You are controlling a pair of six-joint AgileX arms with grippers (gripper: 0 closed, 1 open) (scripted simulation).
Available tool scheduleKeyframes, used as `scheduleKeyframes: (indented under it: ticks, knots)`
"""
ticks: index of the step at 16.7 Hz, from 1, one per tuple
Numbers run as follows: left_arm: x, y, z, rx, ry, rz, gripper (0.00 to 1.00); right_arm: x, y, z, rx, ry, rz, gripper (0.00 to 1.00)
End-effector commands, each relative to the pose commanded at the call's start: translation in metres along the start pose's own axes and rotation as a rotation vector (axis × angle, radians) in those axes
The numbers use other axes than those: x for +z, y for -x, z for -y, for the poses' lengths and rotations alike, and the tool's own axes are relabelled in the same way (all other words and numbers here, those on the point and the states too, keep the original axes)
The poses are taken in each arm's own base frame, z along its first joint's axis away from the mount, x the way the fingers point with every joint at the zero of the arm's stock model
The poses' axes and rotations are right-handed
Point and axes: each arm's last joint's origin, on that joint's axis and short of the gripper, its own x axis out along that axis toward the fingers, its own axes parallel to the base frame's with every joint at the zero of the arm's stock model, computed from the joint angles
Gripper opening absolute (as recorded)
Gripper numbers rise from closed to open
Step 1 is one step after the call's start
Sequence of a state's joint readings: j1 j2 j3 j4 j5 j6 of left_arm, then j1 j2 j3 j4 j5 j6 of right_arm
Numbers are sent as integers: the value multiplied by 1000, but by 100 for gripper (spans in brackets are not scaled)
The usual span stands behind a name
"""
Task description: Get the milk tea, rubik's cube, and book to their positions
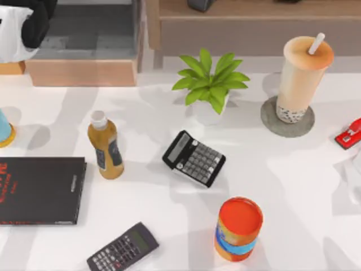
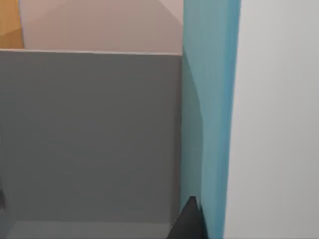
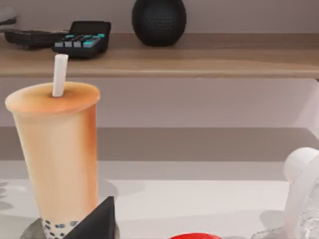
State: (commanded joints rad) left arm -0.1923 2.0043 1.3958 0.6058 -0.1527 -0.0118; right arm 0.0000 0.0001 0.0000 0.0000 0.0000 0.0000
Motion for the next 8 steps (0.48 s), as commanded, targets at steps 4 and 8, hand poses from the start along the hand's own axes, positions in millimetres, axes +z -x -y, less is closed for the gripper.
scheduleKeyframes:
  ticks: [4,8]
  knots:
    - [6,5,1,-2,-1,2,0,0,0,0,0,0,0,100]
    - [11,10,1,-2,-1,1,0,0,0,0,0,0,0,100]
